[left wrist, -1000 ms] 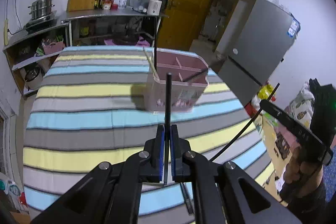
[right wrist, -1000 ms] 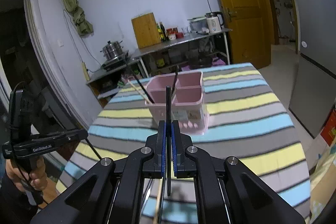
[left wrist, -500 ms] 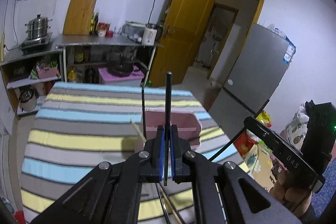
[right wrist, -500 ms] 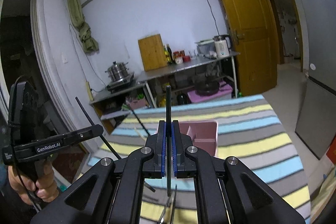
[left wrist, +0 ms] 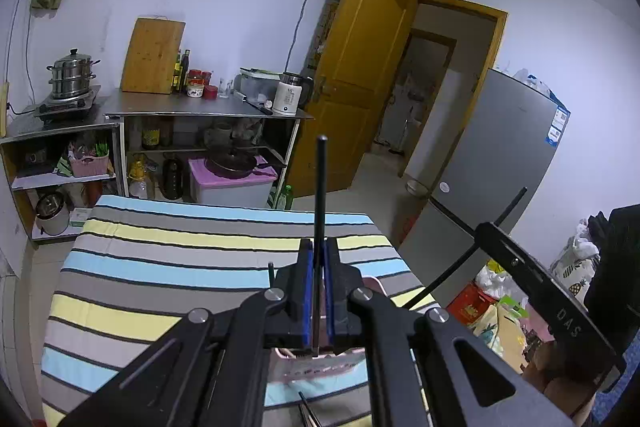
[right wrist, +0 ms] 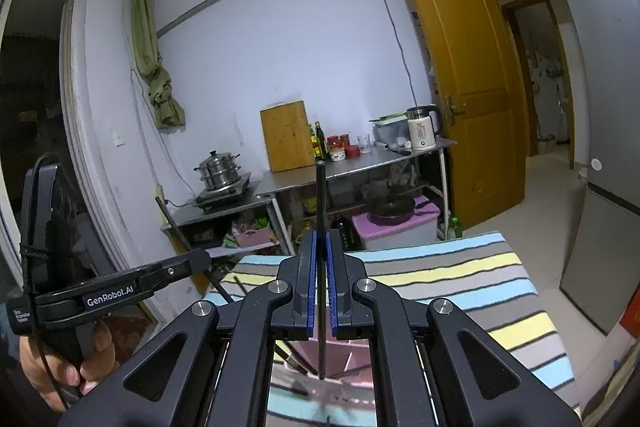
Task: Organize utensils
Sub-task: 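Lower the black chopsticks into the basket and open both tools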
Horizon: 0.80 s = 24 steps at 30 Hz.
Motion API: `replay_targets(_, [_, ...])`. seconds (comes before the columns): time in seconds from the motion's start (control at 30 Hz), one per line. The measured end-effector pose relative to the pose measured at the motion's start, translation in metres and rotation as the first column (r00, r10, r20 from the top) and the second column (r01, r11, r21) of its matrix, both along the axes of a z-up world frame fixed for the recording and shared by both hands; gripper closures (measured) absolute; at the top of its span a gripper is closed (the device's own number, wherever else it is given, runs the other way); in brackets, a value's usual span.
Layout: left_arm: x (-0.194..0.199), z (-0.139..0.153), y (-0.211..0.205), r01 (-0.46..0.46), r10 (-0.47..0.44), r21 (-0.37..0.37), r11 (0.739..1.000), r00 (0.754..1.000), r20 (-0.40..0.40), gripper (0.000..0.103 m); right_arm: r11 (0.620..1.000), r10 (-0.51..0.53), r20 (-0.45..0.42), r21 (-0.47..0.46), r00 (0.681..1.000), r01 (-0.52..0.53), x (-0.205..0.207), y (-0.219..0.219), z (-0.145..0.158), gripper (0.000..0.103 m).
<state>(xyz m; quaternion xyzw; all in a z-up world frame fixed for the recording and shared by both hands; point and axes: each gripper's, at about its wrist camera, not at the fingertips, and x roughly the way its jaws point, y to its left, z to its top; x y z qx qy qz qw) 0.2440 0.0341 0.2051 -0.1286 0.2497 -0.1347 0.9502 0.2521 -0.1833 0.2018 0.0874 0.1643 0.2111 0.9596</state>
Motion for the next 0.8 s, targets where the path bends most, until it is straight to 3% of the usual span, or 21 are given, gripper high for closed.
replay_targets(0.23, [0.015, -0.016, -0.003, -0.011, 0.011, 0.014, 1.0, 1.0, -0.007, 0.098, 1.0, -0.009, -0.033, 0.002, 0.999, 0.009, 0.015, 0.001, -0.019, 0.098])
replay_targets(0.8, [0.024, -0.07, -0.015, 0.011, -0.003, 0.058, 0.998, 0.991, -0.131, 0.097, 0.996, 0.003, -0.152, -0.084, 0.988, -0.016, 0.027, 0.011, -0.064, 0.098])
